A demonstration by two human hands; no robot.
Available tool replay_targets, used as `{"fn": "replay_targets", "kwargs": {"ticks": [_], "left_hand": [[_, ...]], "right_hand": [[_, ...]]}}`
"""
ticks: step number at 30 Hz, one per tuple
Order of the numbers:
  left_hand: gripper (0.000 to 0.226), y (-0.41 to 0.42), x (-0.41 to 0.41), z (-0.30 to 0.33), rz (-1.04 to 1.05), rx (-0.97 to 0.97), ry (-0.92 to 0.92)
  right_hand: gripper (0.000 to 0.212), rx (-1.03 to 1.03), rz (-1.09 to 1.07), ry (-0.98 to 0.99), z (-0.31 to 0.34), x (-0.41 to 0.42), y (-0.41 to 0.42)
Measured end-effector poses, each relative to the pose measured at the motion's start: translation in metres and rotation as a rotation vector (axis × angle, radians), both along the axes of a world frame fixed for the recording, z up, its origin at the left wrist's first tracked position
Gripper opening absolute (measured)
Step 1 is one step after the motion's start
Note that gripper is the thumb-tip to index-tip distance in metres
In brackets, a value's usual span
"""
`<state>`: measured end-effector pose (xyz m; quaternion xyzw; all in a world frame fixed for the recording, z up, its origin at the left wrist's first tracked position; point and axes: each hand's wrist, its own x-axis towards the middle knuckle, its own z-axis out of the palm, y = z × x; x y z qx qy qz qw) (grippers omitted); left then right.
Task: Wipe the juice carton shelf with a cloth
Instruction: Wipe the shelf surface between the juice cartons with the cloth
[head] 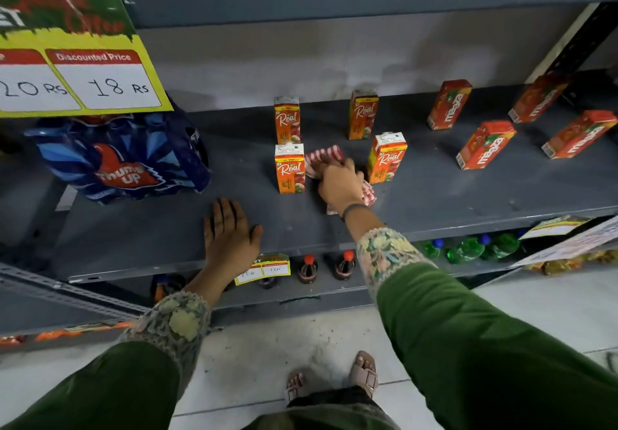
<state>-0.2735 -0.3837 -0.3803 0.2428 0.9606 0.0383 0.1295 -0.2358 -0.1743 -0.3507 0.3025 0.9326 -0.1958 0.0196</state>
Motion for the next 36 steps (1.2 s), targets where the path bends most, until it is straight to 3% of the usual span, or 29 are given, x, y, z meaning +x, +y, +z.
{"fn": "replay_targets", "kwargs": {"ticks": [7,14,18,23,25,29,32,36], "left_hand": [[0.069,0.0,0.001,0.002,0.001,-0.011,-0.023],[0.069,0.0,0.001,0.004,-0.007,-0.024,-0.028],[0.069,0.0,0.001,0.004,-0.008,-0.023,-0.036],[0.07,-0.002,0.0,0.003,-0.02,-0.007,-0.045],[0.07,-0.001,0.0,0.003,-0.022,-0.005,-0.047],[0.07,0.0,0.0,0.001,-0.014,-0.008,-0.036],[0.07,0.0,0.0,0.002,-0.011,-0.01,-0.046],[0.069,0.004,0.0,0.009,0.063,0.153,0.046]], "right_hand": [[0.053,0.068,-0.001,0.038,-0.006,0.039,-0.02],[0.033,-0.003,-0.106,0.019,0.004,0.067,-0.04],[0.032,-0.005,-0.204,0.22,0.021,0.054,-0.02],[0.055,0.176,-0.028,-0.106,0.008,0.036,-0.008],[0.058,0.191,-0.028,-0.123,0.0,0.047,-0.011],[0.055,0.168,0.015,-0.062,-0.004,0.085,-0.029],[0.049,0.032,0.1,0.018,-0.005,0.105,-0.034],[0.045,0.084,-0.171,0.183,-0.006,0.112,-0.025]]}}
